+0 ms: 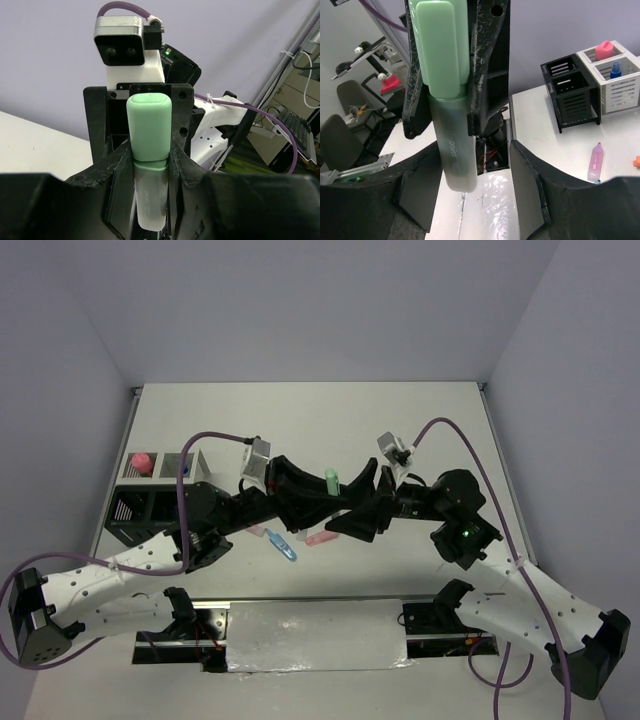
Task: Sort the stationery into containers
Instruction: Close the pen cap on the pen.
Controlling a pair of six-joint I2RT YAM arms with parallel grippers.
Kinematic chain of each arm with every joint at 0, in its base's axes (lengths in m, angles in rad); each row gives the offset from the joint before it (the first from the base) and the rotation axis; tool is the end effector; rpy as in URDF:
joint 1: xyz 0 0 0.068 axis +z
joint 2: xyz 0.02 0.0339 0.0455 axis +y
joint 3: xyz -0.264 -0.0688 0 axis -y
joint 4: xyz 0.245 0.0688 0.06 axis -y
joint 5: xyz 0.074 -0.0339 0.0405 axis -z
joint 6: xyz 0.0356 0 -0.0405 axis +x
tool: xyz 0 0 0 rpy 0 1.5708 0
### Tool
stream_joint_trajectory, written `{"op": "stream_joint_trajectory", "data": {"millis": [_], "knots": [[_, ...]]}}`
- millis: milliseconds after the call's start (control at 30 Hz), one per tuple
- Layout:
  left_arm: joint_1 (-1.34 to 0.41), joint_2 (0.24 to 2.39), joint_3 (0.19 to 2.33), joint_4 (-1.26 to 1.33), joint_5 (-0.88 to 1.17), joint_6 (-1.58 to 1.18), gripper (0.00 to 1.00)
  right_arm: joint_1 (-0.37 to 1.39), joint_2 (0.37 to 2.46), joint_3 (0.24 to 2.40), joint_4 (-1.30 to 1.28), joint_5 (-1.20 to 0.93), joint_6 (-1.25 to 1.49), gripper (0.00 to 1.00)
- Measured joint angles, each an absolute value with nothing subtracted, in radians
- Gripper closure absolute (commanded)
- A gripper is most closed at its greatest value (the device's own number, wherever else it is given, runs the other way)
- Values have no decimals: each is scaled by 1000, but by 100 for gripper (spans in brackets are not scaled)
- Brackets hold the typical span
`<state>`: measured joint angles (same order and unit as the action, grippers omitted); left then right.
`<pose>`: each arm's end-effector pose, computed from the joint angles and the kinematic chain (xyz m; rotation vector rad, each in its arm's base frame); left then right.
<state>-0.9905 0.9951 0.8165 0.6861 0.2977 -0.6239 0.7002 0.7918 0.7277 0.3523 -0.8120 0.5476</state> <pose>0.1132 -0.1918 0.4030 0.5171 1.1187 -1.5906 0.1189 0.1340 0.3735 -0.8801 1.2898 1.5310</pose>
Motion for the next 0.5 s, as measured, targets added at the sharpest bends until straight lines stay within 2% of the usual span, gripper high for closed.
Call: {"op": "stream_joint_trajectory", "data": {"millis": [133, 233, 267, 333, 400, 467, 500], "knots": [[-1006, 995, 818, 678, 233, -604, 100, 739, 797, 736, 337, -775, 523, 48], [-1011, 995, 826, 656, 192, -599, 100, 767, 797, 748, 316, -741, 497, 65], [-1013, 995, 828, 652, 184, -601, 100, 773, 797, 750, 308, -726, 488, 76], [-1016, 995, 832, 641, 167, -598, 100, 775, 797, 751, 299, -709, 477, 84], [-1018, 995, 833, 635, 156, -597, 100, 778, 797, 752, 290, -697, 469, 98], [-1018, 995, 833, 627, 150, -595, 70, 779, 797, 752, 282, -688, 462, 100], [-1018, 995, 834, 622, 147, -593, 59, 779, 797, 752, 276, -685, 458, 100]]}}
